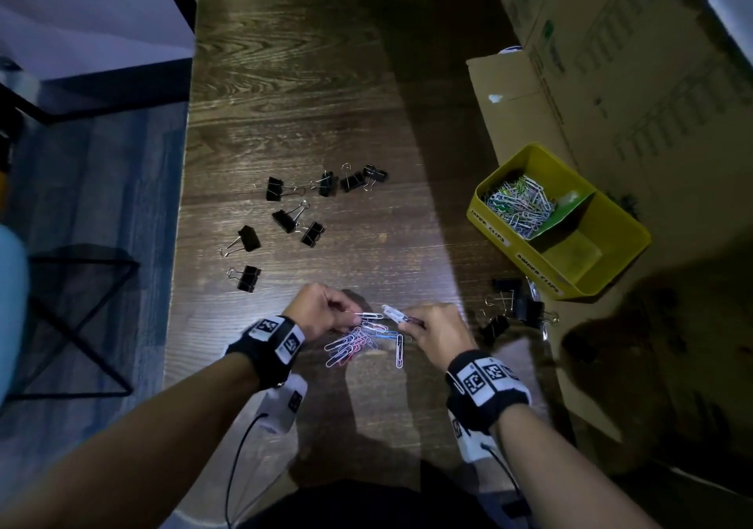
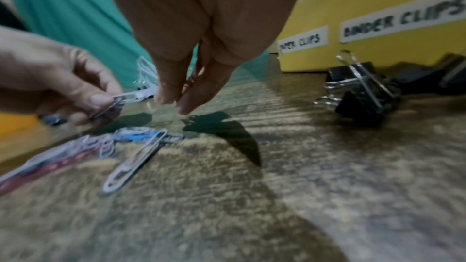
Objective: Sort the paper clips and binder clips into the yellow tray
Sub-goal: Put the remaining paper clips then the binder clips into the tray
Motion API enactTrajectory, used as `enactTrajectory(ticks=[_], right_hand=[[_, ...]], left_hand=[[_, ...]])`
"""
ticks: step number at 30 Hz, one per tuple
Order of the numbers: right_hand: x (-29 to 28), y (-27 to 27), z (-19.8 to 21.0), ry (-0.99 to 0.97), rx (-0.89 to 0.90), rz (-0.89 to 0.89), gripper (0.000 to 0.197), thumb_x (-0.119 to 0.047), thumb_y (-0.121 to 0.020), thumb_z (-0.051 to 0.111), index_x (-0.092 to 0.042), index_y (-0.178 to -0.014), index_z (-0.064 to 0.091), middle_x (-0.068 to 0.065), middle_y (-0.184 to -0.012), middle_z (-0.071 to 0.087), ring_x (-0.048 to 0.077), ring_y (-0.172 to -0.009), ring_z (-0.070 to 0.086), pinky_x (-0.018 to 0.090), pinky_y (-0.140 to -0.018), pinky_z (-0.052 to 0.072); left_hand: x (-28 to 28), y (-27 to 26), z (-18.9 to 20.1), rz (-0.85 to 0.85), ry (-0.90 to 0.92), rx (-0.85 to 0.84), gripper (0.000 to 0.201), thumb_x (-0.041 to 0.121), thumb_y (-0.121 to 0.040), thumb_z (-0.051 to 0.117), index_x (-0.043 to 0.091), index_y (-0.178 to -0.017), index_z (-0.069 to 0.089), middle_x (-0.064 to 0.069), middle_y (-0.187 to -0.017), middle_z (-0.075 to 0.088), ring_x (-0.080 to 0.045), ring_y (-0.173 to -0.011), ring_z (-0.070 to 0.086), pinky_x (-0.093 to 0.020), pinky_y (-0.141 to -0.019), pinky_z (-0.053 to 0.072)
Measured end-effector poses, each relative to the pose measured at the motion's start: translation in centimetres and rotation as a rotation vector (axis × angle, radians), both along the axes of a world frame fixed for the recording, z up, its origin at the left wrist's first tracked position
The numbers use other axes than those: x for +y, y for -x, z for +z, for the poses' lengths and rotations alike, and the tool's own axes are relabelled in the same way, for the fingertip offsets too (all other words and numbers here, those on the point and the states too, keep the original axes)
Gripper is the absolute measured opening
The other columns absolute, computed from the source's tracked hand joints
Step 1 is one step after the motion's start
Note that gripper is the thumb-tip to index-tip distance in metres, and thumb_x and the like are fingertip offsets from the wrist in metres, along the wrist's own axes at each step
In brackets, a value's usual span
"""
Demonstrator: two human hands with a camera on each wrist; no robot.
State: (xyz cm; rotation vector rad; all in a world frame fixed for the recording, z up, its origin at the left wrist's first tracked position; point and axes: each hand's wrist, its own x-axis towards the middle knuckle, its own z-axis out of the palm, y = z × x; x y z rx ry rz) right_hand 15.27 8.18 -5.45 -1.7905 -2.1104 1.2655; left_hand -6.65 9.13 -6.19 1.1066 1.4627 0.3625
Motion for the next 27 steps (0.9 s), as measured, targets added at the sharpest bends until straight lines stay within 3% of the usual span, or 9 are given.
enactTrajectory(ticks=[4, 7, 10, 13, 16, 20, 24, 27], right_hand=[[0.2, -2.0, 1.7, -0.049, 0.173, -0.303, 0.024, -0.021, -0.079, 0.074, -0.010, -0.100, 0.074, 0.005, -0.098, 0.073, 0.015, -0.085, 0.065, 0.026, -0.086, 0.050], [0.4, -3.3, 3.9, -0.074, 0.320, -0.473, 0.024, -0.016, -0.076, 0.076, -0.008, -0.099, 0.074, -0.002, -0.096, 0.069, 0.014, -0.086, 0.065, 0.034, -0.090, 0.052], [1.1, -5.0, 6.2, -0.150, 0.409, -0.557, 0.021, -0.013, -0.074, 0.077, -0.011, -0.095, 0.074, -0.001, -0.093, 0.071, 0.015, -0.087, 0.067, 0.041, -0.087, 0.054], [2.3, -6.9, 8.8, -0.237, 0.465, -0.608, 0.023, -0.010, -0.074, 0.076, -0.014, -0.096, 0.072, 0.000, -0.092, 0.070, 0.015, -0.086, 0.067, 0.040, -0.086, 0.054], [3.9, -8.5, 11.1, -0.280, 0.517, -0.655, 0.019, -0.008, -0.076, 0.074, -0.014, -0.093, 0.071, 0.005, -0.091, 0.070, 0.018, -0.083, 0.066, 0.036, -0.083, 0.054], [7.2, -11.0, 12.8, -0.376, 0.281, -0.617, 0.023, -0.022, -0.079, 0.074, -0.014, -0.100, 0.072, -0.001, -0.093, 0.069, 0.012, -0.084, 0.063, 0.023, -0.077, 0.048], [11.2, -13.6, 12.0, -0.301, 0.039, -0.561, 0.030, -0.033, -0.082, 0.070, -0.018, -0.108, 0.069, 0.002, -0.099, 0.070, 0.028, -0.101, 0.058, 0.042, -0.087, 0.049], [13.6, -14.3, 11.3, -0.270, -0.090, -0.471, 0.033, -0.028, -0.083, 0.069, -0.012, -0.112, 0.066, 0.008, -0.103, 0.069, 0.028, -0.102, 0.058, 0.045, -0.090, 0.050]], left_hand=[[1.8, -0.4, 1.8, 0.114, 0.110, -0.196, 0.010, -0.003, -0.069, 0.073, 0.006, -0.073, 0.073, -0.009, -0.063, 0.070, -0.015, -0.052, 0.064, -0.022, -0.055, 0.056], [4.4, -2.0, 4.2, 0.094, 0.100, -0.259, 0.009, 0.000, -0.068, 0.072, 0.007, -0.074, 0.073, -0.010, -0.066, 0.071, -0.017, -0.058, 0.067, -0.022, -0.055, 0.056], [7.9, -4.9, 7.3, 0.037, 0.041, -0.311, 0.012, -0.007, -0.075, 0.065, 0.003, -0.081, 0.069, -0.008, -0.063, 0.071, -0.014, -0.055, 0.066, -0.019, -0.052, 0.054], [11.6, -8.8, 10.3, -0.013, -0.027, -0.368, 0.011, -0.009, -0.077, 0.064, -0.003, -0.086, 0.065, -0.006, -0.060, 0.069, -0.011, -0.051, 0.064, -0.015, -0.050, 0.051], [14.9, -13.0, 11.7, -0.045, -0.134, -0.388, 0.010, -0.008, -0.075, 0.067, -0.001, -0.082, 0.066, -0.004, -0.059, 0.068, -0.011, -0.051, 0.062, -0.018, -0.052, 0.053], [18.2, -17.7, 11.2, -0.203, -0.280, -0.112, 0.010, 0.003, -0.074, 0.074, 0.003, -0.083, 0.071, -0.012, -0.078, 0.070, -0.019, -0.066, 0.065, -0.024, -0.063, 0.056], [19.0, -20.4, 8.6, -0.496, -0.396, 0.314, 0.015, 0.022, -0.075, 0.073, 0.018, -0.090, 0.074, -0.008, -0.093, 0.071, -0.018, -0.084, 0.065, -0.018, -0.070, 0.045], [17.7, -20.5, 6.8, -0.601, -0.426, 0.384, 0.022, 0.015, -0.083, 0.061, 0.017, -0.102, 0.071, -0.012, -0.102, 0.068, -0.024, -0.093, 0.064, -0.021, -0.079, 0.047]])
